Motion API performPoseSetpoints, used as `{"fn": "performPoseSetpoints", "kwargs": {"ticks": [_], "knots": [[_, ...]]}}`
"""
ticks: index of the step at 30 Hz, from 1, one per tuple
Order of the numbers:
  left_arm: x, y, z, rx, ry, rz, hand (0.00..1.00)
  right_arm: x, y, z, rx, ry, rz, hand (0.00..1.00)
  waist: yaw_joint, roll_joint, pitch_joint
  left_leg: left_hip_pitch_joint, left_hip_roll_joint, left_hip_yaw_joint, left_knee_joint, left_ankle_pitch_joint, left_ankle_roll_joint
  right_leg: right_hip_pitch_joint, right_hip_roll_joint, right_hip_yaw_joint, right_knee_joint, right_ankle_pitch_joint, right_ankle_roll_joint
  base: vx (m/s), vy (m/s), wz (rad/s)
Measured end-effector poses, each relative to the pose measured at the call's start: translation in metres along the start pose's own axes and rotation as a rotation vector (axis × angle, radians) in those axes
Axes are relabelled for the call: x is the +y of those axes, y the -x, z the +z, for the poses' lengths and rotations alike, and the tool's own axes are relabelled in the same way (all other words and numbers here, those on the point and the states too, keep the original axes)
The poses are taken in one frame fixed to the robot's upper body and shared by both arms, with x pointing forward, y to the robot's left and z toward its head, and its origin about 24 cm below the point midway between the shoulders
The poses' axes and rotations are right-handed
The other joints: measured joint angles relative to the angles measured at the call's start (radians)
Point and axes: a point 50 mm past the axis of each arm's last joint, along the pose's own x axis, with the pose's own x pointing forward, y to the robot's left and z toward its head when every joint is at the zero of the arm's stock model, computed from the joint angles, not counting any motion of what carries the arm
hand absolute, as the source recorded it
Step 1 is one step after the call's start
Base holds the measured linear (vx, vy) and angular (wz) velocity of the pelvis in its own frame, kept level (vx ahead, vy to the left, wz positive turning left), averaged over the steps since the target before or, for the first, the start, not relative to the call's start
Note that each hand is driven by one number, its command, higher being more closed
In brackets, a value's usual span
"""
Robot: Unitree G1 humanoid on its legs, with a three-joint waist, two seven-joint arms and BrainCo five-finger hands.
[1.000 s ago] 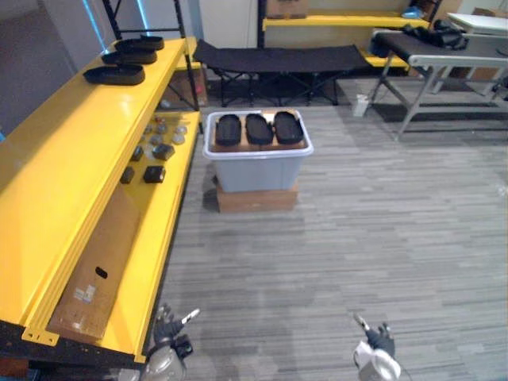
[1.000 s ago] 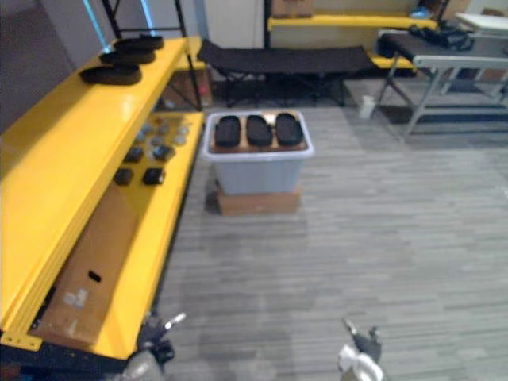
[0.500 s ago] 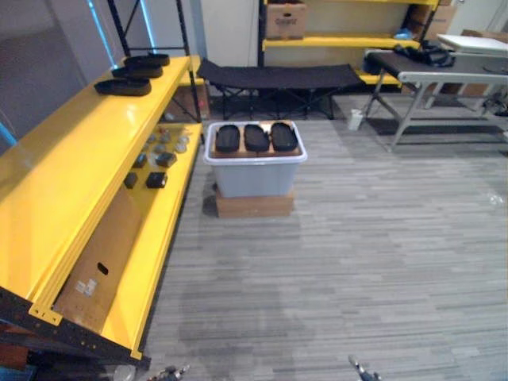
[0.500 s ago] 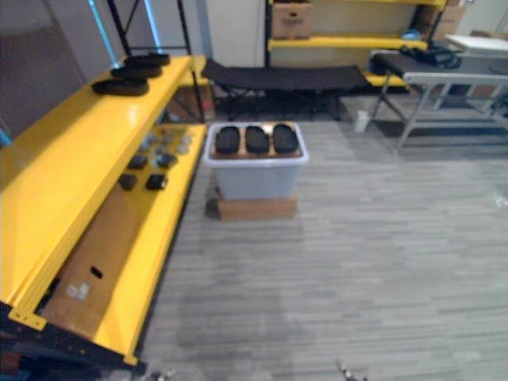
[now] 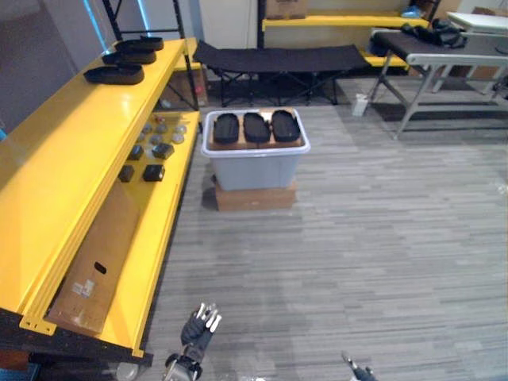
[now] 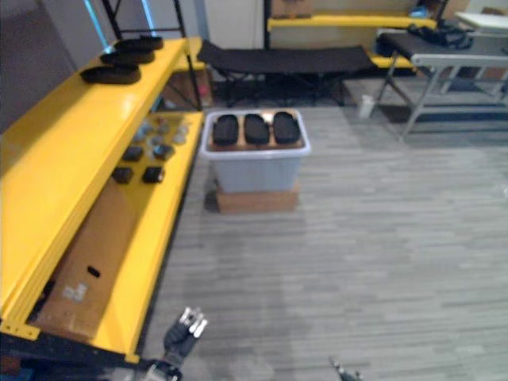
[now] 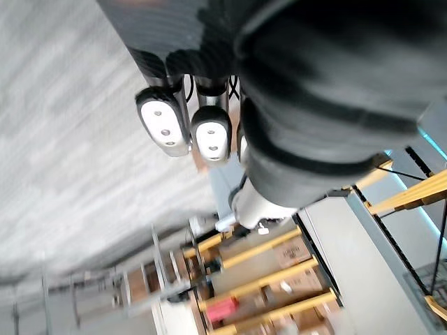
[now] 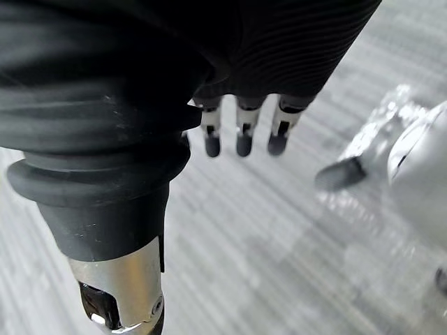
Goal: Walk over and take plastic housings, then place them on the shelf
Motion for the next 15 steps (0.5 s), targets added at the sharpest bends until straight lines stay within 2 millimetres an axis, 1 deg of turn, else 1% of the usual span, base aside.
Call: {"fn": "performPoseSetpoints", "kwargs": {"ticks": [4,5,9,11,15], "knots": [[-0.002,0.0,0.0,0.009,0.006,-0.05,1.0,0.002,0.0,0.002,-0.006,0.006,0.009,0.0,-0.006,-0.004,0.003,0.002,-0.003,0.0,0.0,0.0,0.0,0.003,-0.004,0.0,0.0,-0.001,-0.001,-0.06,-0.013,0.01],[-0.003,0.001,0.001,0.01,0.004,-0.062,0.0,0.002,0.0,0.001,-0.004,0.006,0.009,0.0,-0.008,-0.007,0.005,0.002,-0.004,0.0,-0.003,0.0,0.0,0.003,-0.005,0.0,0.0,-0.001,-0.001,-0.1,-0.011,0.0],[-0.002,0.001,0.006,0.026,-0.005,-0.071,0.0,0.0,0.0,-0.001,0.0,0.02,0.007,0.0,-0.008,-0.011,0.015,0.007,-0.001,0.0,-0.006,0.0,0.0,0.003,-0.004,0.0,0.009,-0.001,-0.002,-0.12,-0.008,0.0],[-0.002,0.002,0.005,0.056,-0.009,-0.075,0.0,-0.004,0.001,-0.005,0.008,0.029,-0.001,0.0,-0.008,-0.008,0.019,0.013,-0.001,0.003,-0.006,0.0,0.001,0.004,-0.005,0.001,0.012,-0.005,-0.007,-0.11,0.0,-0.06],[-0.003,0.001,0.001,0.071,-0.004,-0.078,0.0,-0.009,0.003,-0.009,0.02,0.038,-0.011,0.0,-0.008,-0.007,0.02,0.01,0.0,0.002,-0.007,-0.004,-0.003,0.007,-0.004,0.001,0.012,-0.008,-0.003,-0.1,0.003,-0.01]]}}
